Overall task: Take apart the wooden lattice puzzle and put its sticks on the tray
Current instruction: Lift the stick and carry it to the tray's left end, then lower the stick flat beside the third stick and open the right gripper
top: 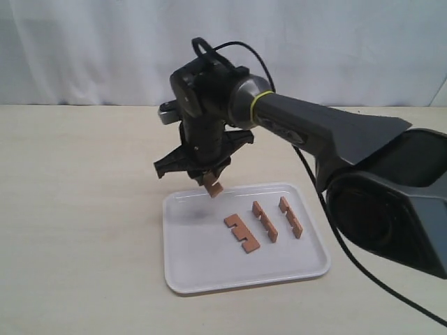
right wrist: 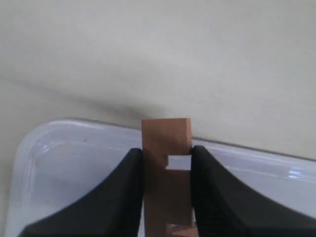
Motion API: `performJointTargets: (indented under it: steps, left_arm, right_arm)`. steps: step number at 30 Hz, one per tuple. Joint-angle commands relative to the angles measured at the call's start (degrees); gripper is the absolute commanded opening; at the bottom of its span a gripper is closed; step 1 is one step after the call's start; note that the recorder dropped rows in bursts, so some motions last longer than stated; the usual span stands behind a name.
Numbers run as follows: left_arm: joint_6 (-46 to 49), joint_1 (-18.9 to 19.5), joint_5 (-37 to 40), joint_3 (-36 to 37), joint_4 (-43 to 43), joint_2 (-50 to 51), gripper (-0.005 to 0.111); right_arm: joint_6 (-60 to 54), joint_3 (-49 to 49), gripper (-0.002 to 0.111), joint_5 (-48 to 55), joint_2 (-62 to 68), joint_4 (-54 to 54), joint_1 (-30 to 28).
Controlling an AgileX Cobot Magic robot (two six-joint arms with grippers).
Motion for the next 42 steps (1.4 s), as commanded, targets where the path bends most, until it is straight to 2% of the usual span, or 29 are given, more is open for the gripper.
performJointTargets:
  steps: [1, 10, 20, 25, 35, 36, 38, 39, 42]
  left_arm:
    - [-0.2, -0.1, -0.7, 0.1, 0.0, 0.0, 0.0]
    - [-0.2, -0.1, -0.7, 0.1, 0.0, 0.0, 0.0]
    - [-0.2, -0.1, -0.7, 0.1, 0.0, 0.0, 0.0]
    - [-0.2, -0.1, -0.7, 0.1, 0.0, 0.0, 0.0]
    - [-0.2, -0.1, -0.7, 0.1, 0.0, 0.0, 0.0]
    - [-0.2, -0.1, -0.7, 0.1, 0.0, 0.0, 0.0]
    - [-0.2, -0.1, -0.7, 0.1, 0.0, 0.0, 0.0]
    - [-0.2, -0.1, -0.7, 0.1, 0.0, 0.0, 0.0]
    - [-0.2, -0.1, -0.7, 0.1, 0.0, 0.0, 0.0]
  right_arm:
    - [-3.2, 3.1, 0.004, 0.5, -0.6, 0.2, 3.3]
    - [-4.4, 8.4, 0.004, 0.5, -2.2, 0.2, 5.3]
    - [-4.9, 19.7, 0.004, 0.5, -9.9, 1.3, 5.3]
    - [-5.1, 26.0, 0.004, -6.0, -11.8, 2.2, 5.3]
    - [-5.0, 27.3, 0.005, -8.9, -10.0, 2.2, 5.3]
    - [-4.9, 27.3, 0.007, -9.4, -10.0, 2.2, 5.3]
    - [-3.8, 27.3, 0.019, -9.6, -10.0, 2.2, 5.3]
    - [-3.6, 27.3, 0.032, -10.0, -10.0, 2.2, 5.3]
    - [-3.5, 27.3, 0.056, -10.0, -10.0, 2.2, 5.3]
